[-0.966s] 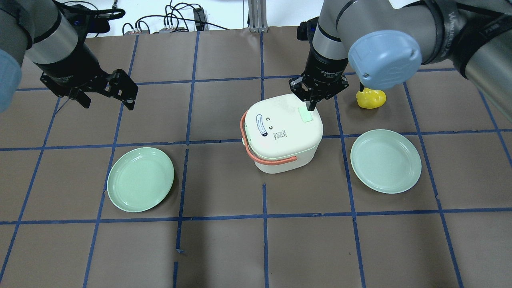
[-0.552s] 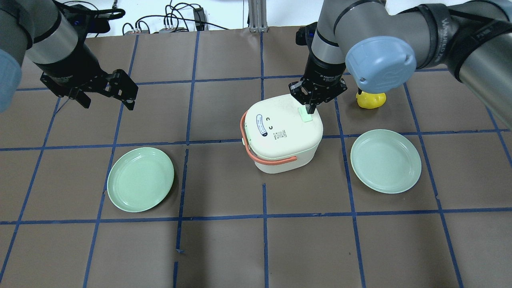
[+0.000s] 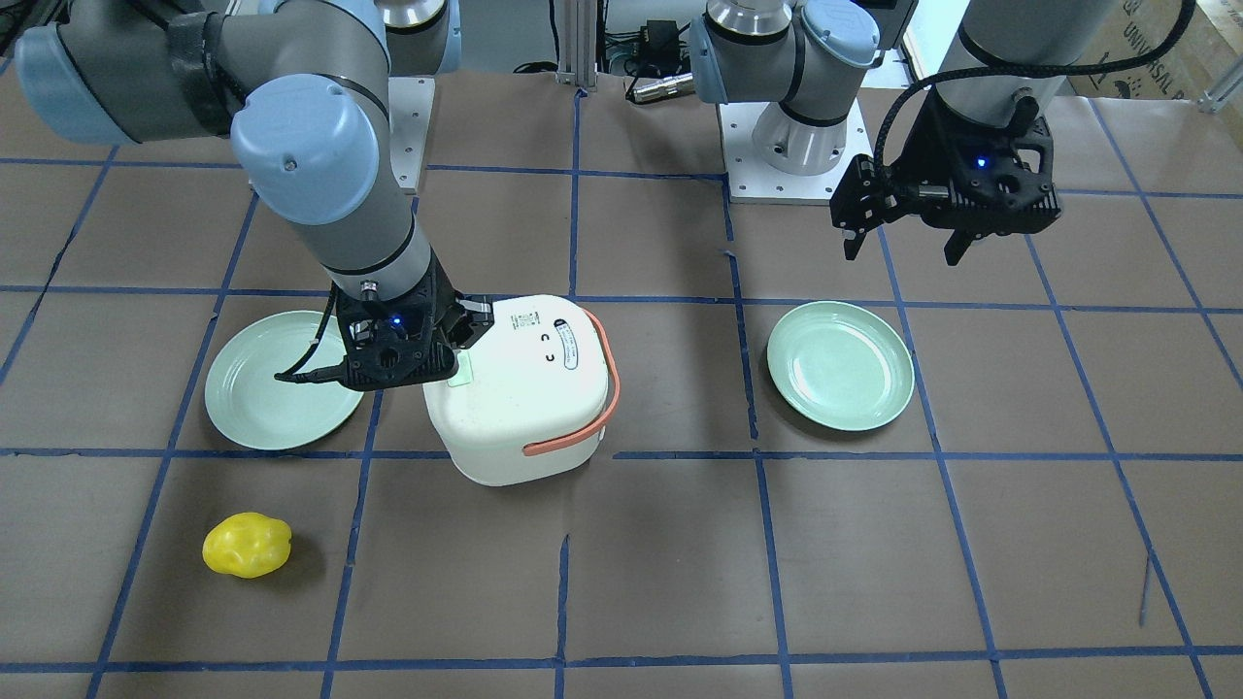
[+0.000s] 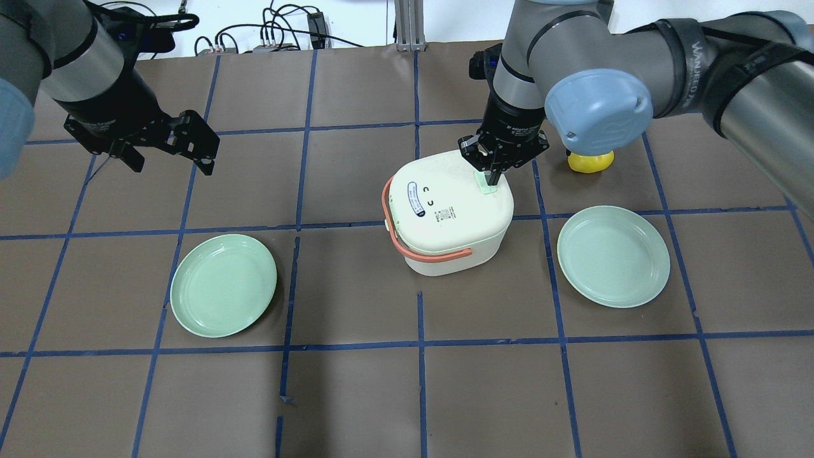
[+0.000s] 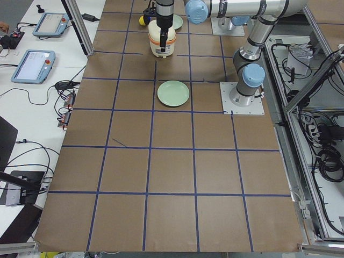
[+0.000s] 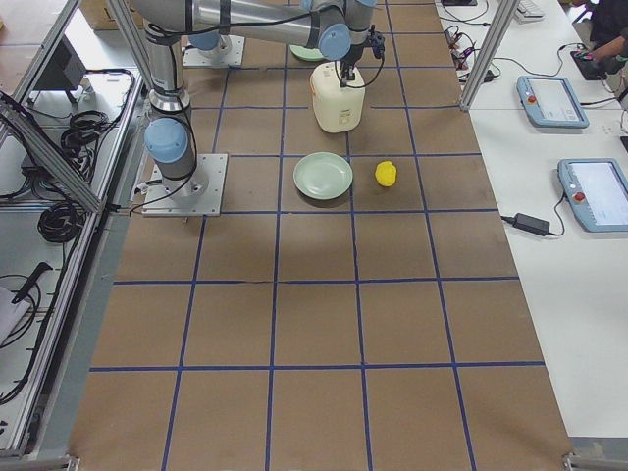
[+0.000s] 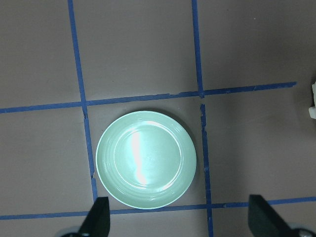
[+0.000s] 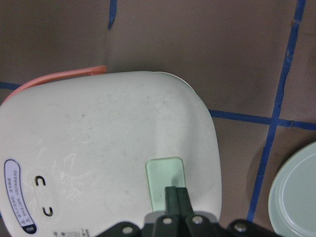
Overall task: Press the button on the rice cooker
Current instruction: 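Press down on the green button with the right gripper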
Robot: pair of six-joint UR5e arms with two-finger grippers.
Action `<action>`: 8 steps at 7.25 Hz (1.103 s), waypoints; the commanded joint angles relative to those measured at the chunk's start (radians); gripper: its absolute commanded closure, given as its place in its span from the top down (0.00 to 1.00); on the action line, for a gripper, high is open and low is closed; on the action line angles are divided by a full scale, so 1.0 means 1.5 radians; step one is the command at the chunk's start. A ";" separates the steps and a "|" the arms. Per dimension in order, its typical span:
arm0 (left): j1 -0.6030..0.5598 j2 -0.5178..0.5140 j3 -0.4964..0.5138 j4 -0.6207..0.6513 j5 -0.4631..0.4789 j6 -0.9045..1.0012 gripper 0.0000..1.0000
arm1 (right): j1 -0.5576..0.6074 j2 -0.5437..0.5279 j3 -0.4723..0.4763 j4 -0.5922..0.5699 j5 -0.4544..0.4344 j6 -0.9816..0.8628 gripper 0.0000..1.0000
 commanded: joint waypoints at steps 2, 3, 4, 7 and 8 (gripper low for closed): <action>0.000 0.000 0.000 0.000 0.000 0.000 1.00 | 0.000 0.006 0.001 -0.007 0.002 0.000 0.10; 0.000 0.000 0.000 0.000 0.000 0.000 1.00 | 0.001 0.011 0.001 -0.008 0.003 -0.001 0.10; 0.000 0.000 0.000 0.000 0.000 0.000 1.00 | 0.001 0.013 0.001 -0.016 0.003 0.000 0.10; 0.000 0.000 0.000 0.000 0.000 0.000 1.00 | 0.001 0.004 -0.011 -0.003 0.000 0.011 0.22; -0.001 0.000 0.000 0.000 0.000 0.000 1.00 | 0.009 -0.007 -0.024 0.030 0.000 0.013 0.55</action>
